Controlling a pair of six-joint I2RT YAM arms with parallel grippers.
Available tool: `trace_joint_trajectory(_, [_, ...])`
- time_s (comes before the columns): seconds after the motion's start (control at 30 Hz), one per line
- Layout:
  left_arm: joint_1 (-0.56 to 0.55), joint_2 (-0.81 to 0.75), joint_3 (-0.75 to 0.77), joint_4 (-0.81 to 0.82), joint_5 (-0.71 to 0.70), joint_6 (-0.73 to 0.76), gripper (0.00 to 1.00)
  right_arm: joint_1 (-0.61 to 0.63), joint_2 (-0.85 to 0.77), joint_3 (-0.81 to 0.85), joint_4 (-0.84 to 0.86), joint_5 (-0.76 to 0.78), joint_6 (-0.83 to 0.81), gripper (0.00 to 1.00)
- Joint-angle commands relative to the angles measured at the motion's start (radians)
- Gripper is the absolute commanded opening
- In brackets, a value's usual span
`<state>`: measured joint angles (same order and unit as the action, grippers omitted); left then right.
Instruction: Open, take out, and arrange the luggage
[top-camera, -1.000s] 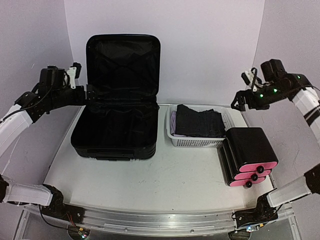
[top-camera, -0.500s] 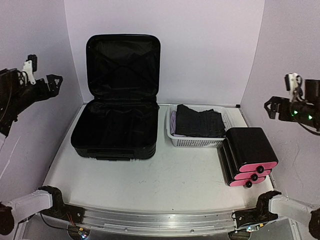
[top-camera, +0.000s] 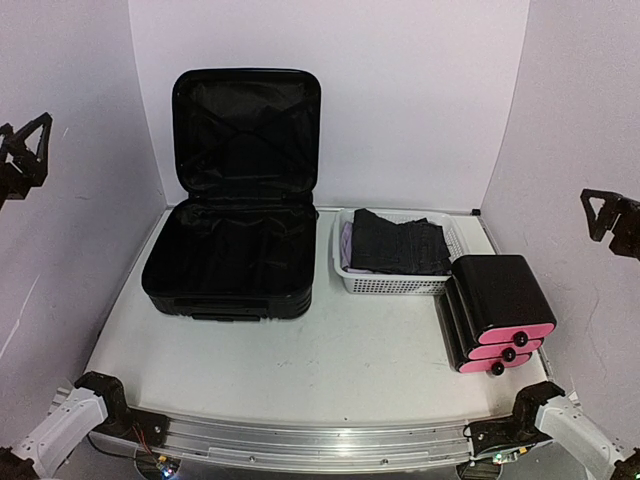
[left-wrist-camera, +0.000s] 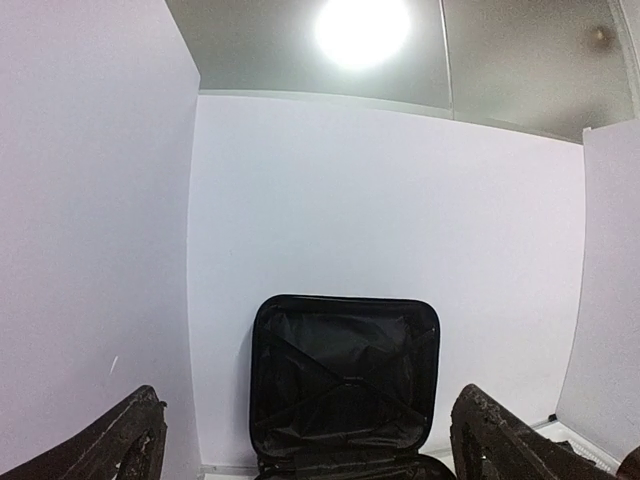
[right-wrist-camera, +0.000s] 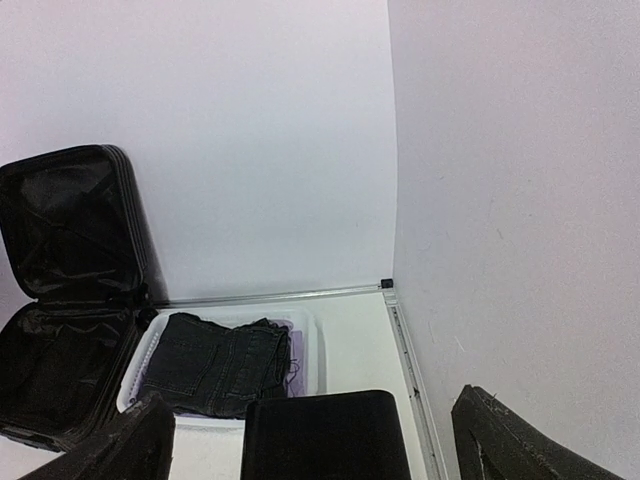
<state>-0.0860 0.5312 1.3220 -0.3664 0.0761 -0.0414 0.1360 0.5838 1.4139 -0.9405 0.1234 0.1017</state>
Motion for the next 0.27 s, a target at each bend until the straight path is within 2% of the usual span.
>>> trace_joint_trajectory(0.0, [0.002, -0.012, 0.016, 0.035, -0.009, 0.025, 0.99, 0.001, 0.034, 0.029, 0.035, 0.003, 0.013, 0.98])
trace_joint_trajectory(0.23, [0.002, -0.011, 0.013, 0.035, -0.003, 0.019, 0.99, 0.000, 0.031, 0.011, 0.031, 0.026, 0.016, 0.98])
